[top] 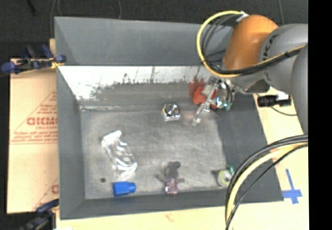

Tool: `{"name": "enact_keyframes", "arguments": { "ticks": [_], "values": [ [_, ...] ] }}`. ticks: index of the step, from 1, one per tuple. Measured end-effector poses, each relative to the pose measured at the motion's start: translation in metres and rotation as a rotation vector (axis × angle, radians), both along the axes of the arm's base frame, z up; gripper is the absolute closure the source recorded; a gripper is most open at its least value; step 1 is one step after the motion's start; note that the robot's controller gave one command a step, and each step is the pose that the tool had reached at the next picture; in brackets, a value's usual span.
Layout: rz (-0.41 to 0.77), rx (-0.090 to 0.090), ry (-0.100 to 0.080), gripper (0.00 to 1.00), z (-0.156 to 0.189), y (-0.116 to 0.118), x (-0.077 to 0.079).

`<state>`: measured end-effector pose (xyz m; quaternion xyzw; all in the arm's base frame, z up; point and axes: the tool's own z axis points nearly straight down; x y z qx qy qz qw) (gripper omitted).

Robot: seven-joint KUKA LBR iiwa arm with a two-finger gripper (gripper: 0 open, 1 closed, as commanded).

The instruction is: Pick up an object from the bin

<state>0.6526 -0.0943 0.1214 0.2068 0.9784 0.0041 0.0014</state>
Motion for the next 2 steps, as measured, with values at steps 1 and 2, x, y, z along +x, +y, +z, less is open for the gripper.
{"name": "enact_keyframes", "arguments": {
  "ticks": [1,2],
  "values": [
    [-0.137,0.012,-0.005,0.00,0.0049,-0.0024,0.0032],
    [-0.170,0.013,-0.009,0.00,0.0037,-0.0027,0.0048]
  ]
}}
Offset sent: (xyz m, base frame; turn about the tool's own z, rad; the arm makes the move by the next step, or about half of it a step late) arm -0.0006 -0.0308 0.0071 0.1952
